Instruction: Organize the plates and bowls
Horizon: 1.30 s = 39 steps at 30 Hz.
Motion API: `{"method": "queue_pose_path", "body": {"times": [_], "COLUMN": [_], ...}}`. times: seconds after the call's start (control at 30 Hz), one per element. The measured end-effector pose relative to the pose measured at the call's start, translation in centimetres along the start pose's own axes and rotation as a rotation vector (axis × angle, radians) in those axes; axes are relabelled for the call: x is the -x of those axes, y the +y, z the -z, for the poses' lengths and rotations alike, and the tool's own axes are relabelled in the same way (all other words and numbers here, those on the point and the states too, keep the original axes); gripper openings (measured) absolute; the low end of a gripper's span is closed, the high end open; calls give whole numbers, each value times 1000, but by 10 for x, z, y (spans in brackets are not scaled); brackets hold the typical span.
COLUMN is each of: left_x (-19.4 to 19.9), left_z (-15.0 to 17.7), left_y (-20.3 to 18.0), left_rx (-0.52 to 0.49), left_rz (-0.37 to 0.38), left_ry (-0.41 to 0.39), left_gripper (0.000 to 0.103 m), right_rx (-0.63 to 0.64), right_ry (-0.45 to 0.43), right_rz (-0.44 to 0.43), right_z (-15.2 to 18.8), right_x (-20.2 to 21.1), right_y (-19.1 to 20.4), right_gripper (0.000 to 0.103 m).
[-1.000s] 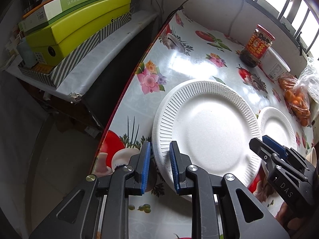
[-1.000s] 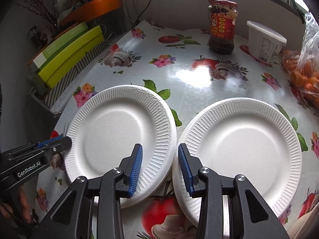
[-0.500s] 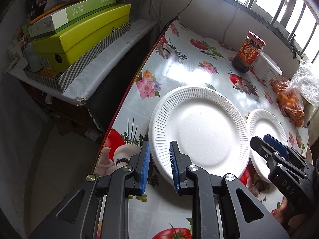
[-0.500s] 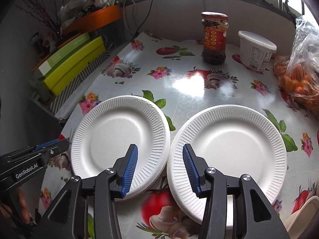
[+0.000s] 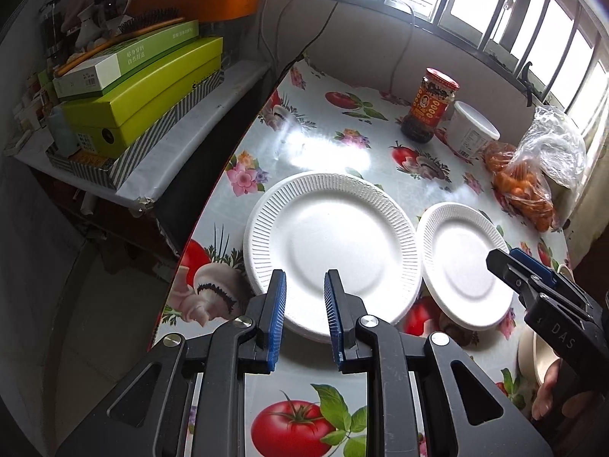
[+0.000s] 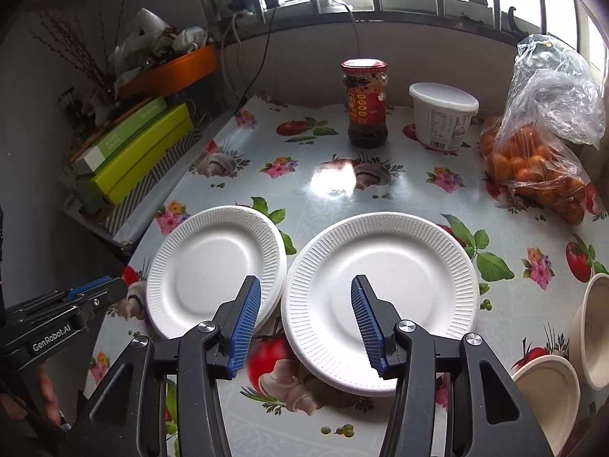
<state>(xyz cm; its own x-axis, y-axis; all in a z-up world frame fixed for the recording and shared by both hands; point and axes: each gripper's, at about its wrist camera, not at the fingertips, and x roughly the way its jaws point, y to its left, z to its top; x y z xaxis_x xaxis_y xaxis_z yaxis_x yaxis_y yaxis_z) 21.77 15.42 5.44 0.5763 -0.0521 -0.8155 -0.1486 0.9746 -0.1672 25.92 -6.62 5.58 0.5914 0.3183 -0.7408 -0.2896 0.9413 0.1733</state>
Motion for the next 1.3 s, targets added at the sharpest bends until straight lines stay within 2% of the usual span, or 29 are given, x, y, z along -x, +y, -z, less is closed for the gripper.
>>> {"method": "queue_pose_path", "body": {"times": [0.33, 0.67, 1.0, 1.3], "left_x": [12, -6, -35, -64], "left_z": [8, 23, 30, 33], "left_y": [-36, -74, -102, -116], "left_rx": [-33, -65, -56, -23], "left_rz": [54, 100, 145, 161], "left_ry": [2, 60, 124, 181], "left_gripper": [22, 22, 22, 22], "right_rx": [-10, -6, -27, -65], "right_ry": [-21, -3, 57, 121], "right_rz": [29, 66, 95, 47], "right_z": [2, 3, -7, -14], "right_x": [35, 46, 24, -14], "right_y": [-39, -85, -128, -150], "right_gripper": [51, 51, 51, 51]}}
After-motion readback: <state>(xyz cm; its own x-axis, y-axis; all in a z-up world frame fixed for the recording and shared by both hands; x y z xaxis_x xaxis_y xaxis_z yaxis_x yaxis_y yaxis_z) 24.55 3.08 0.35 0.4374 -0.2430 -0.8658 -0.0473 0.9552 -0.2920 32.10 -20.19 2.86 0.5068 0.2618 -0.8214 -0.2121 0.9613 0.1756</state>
